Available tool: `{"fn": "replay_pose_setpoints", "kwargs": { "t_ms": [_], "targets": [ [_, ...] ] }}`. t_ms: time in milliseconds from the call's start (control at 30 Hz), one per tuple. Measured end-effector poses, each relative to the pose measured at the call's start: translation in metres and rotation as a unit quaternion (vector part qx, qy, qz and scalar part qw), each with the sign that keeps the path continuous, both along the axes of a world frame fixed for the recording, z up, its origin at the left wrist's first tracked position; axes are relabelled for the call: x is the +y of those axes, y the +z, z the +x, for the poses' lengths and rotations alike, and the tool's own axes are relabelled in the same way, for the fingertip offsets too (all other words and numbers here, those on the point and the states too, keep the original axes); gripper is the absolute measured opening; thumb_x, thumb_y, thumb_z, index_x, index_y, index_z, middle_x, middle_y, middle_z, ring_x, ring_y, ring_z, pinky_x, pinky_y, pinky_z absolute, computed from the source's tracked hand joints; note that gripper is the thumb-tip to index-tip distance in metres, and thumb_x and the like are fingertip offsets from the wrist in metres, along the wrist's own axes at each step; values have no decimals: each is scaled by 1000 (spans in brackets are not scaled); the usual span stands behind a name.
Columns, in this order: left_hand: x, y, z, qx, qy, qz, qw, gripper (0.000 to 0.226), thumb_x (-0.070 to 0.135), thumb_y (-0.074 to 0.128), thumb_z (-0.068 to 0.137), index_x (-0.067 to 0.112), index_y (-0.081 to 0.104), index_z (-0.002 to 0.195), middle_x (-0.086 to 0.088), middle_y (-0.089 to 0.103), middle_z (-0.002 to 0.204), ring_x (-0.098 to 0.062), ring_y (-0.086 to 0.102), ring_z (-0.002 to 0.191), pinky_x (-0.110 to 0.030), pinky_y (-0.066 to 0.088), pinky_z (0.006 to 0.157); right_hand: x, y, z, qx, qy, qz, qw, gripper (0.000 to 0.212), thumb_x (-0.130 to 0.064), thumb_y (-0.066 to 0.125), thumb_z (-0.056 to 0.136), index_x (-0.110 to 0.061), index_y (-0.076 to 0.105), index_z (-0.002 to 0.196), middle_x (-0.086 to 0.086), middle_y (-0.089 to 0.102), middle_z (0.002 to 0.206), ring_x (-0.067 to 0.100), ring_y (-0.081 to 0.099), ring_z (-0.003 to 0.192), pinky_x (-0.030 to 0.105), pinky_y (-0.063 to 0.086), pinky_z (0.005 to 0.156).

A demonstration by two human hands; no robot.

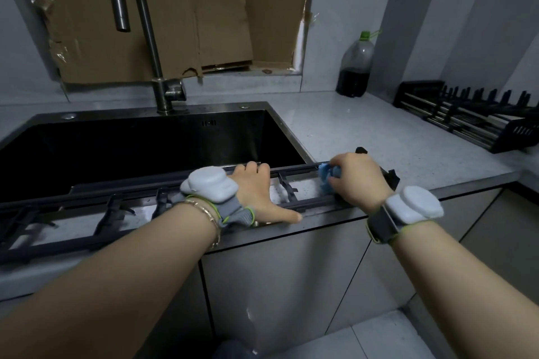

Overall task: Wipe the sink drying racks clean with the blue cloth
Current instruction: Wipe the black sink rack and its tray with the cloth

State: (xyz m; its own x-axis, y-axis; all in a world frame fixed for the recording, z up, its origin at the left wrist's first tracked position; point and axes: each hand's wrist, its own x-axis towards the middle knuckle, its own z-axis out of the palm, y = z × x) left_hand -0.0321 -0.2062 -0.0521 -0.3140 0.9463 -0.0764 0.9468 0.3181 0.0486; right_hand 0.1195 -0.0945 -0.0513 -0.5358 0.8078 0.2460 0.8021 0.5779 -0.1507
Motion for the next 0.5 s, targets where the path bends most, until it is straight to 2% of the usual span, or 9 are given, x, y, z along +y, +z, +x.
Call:
{"fn": "replay_pose_setpoints", "kwargs": {
  "t_ms": [67, 133, 167, 233, 300, 400, 500],
  "targets": [
    [7, 0, 12, 4, 11, -3, 1000, 114, 88, 49, 60, 16, 21, 143, -6, 33, 142, -28, 31, 132, -49, 25, 104, -3, 3, 0, -22, 1, 20, 1000, 26, -9, 52, 84, -7, 64, 107, 17, 64, 104, 34, 54, 102, 34, 43, 73],
    [18, -6, 30, -16, -3, 13, 1000, 120, 87, 50, 61, 16, 10, 149, -7, 26, 148, -29, 20, 139, -56, 15, 108, -7, 5, -1, -68, -8, 44, 997, 17, -7, 50, 86, -6, 56, 102, 16, 62, 105, 32, 54, 101, 32, 38, 66],
    [24, -10, 38, -24, -13, 29, 999, 118, 85, 51, 62, 16, 10, 149, -5, 26, 149, -27, 18, 140, -60, 9, 109, -9, 7, -2, -89, -13, 55, 994, 12, -6, 49, 86, -7, 52, 98, 16, 62, 105, 32, 54, 100, 30, 35, 64],
    [34, -16, 47, -33, -21, 59, 997, 109, 81, 54, 63, 16, 20, 145, -1, 33, 142, -23, 25, 135, -64, 9, 107, -12, 8, -3, -102, -14, 62, 993, 11, -4, 47, 86, -9, 48, 95, 16, 62, 106, 31, 54, 101, 29, 32, 64],
    [38, -18, 44, -29, -21, 73, 997, 102, 81, 55, 62, 17, 29, 138, 0, 39, 135, -23, 32, 129, -63, 14, 105, -8, 6, -5, -86, -9, 54, 995, 11, -2, 47, 85, -9, 46, 94, 16, 62, 106, 32, 55, 101, 29, 32, 65],
    [40, -19, 42, -23, -24, 71, 997, 100, 84, 53, 60, 18, 34, 133, 0, 41, 132, -23, 35, 125, -61, 20, 103, 1, 3, -2, -43, -23, 17, 999, 23, -4, 48, 85, -5, 54, 107, 17, 62, 107, 34, 56, 99, 29, 38, 67],
    [40, -19, 43, -22, -24, 73, 997, 99, 84, 53, 60, 19, 36, 131, 1, 42, 130, -23, 36, 124, -60, 21, 102, 9, 3, 1, 1, -28, -42, 999, 19, -15, 55, 84, -9, 55, 103, 13, 61, 104, 34, 57, 93, 31, 44, 68]
  ]
}}
